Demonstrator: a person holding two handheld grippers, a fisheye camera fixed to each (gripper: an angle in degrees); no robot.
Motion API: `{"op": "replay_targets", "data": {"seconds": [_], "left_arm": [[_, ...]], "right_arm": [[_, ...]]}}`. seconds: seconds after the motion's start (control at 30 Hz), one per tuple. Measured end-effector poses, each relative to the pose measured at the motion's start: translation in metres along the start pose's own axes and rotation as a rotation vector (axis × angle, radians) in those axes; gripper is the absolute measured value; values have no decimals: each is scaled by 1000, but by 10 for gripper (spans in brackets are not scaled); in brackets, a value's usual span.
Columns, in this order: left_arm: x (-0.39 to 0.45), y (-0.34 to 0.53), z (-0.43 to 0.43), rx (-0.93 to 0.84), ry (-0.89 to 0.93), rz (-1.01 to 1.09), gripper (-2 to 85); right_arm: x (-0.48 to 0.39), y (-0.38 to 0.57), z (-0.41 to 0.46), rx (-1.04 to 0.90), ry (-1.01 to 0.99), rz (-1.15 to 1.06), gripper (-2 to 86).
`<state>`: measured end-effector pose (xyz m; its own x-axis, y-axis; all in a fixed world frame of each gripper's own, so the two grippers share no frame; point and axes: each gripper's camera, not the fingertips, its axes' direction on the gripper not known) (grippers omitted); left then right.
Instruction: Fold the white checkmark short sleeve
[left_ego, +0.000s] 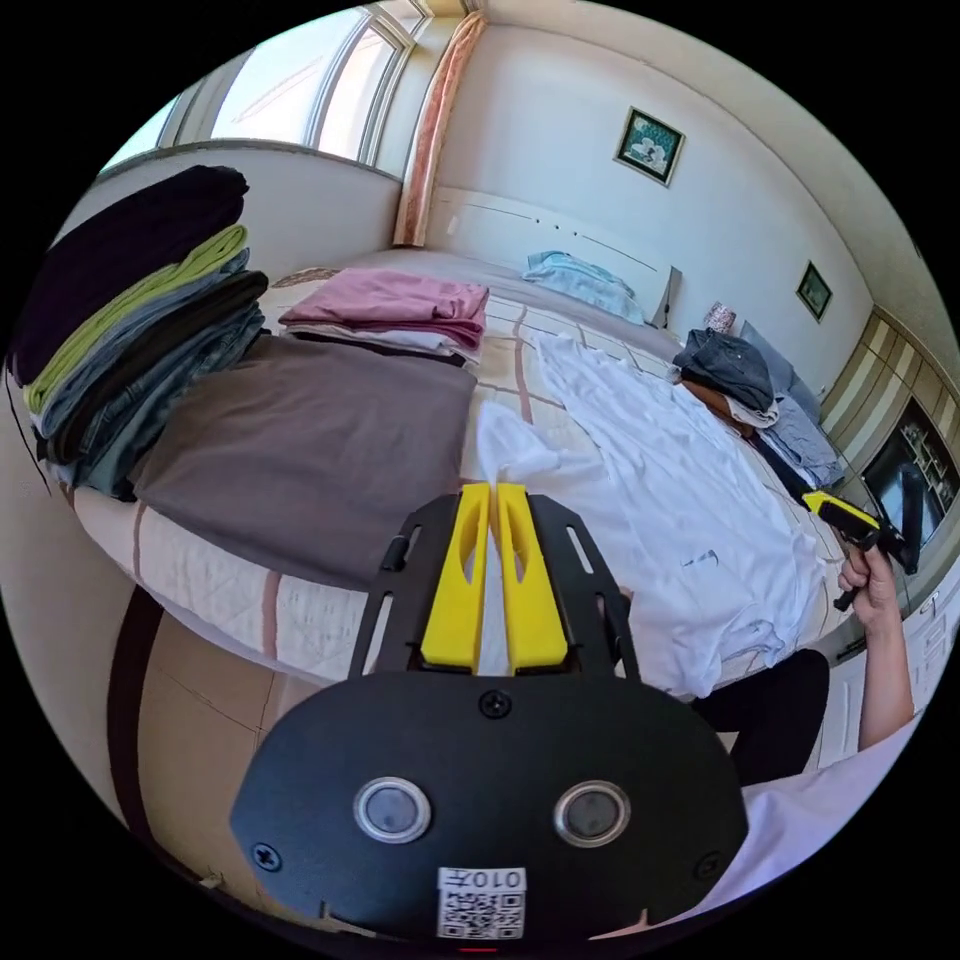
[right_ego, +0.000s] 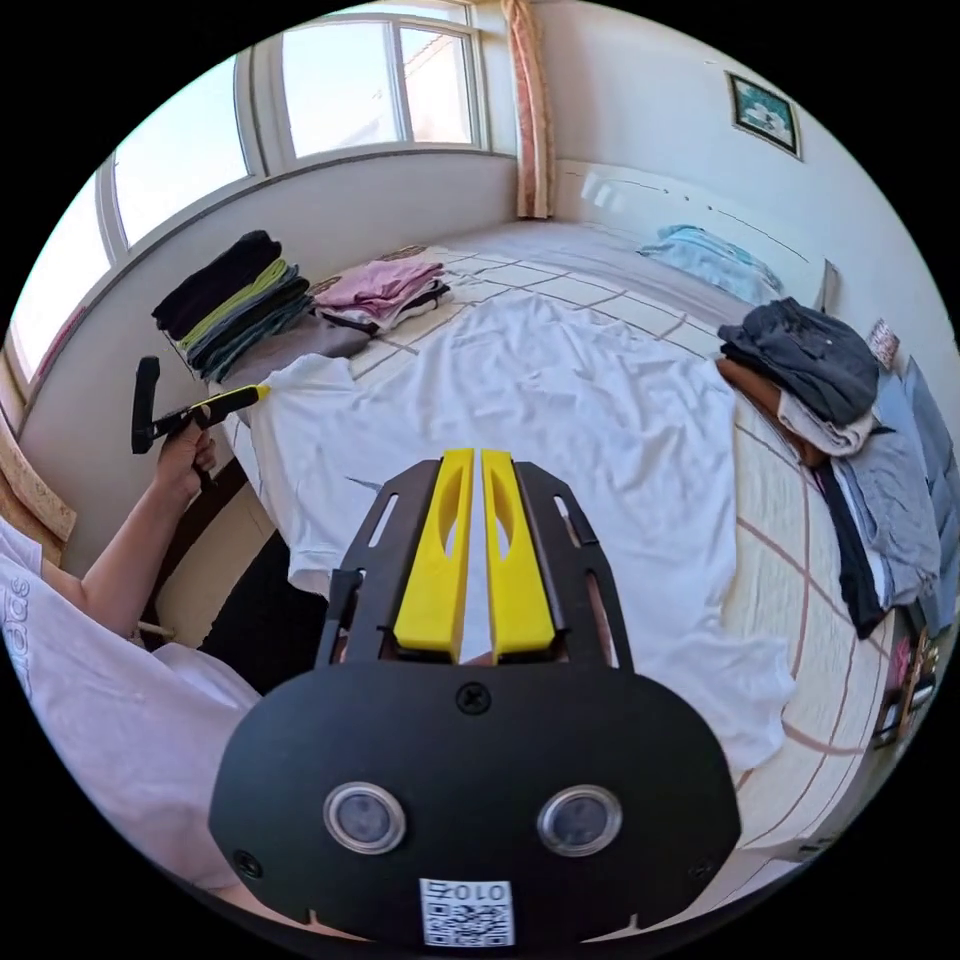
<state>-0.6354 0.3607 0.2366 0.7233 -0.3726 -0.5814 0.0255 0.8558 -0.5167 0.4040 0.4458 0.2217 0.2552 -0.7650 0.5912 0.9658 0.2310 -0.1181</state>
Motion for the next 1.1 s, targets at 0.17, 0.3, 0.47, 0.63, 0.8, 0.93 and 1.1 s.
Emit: {"op": "replay_targets", "data": {"seconds": [0.17, 0.3, 0.47, 0.63, 0.8, 0.93, 1.1], "left_arm": [[-16, 19, 0, -66, 21, -11, 3], [-19, 40, 10, -66, 61, -91, 11], [2, 43, -15, -32, 0, -38, 38], [87, 70, -38, -102, -95, 465, 61], [163, 106, -29, -131, -110, 801, 75], [211, 125, -16, -45, -113, 998, 82], [249, 125, 13, -118, -43, 1163, 81]], "right_arm": [[-19, -27, 29, -42, -65, -37, 58], [-4, -12, 23, -34, -119, 39, 60], [28, 39, -17, -25, -40, 99, 66], [31, 102, -28, -145, -77, 67, 67], [11, 138, -23, -161, -43, 112, 70], [-23, 135, -18, -122, 133, 15, 77], [-52, 119, 11, -237, 187, -183, 110]]}}
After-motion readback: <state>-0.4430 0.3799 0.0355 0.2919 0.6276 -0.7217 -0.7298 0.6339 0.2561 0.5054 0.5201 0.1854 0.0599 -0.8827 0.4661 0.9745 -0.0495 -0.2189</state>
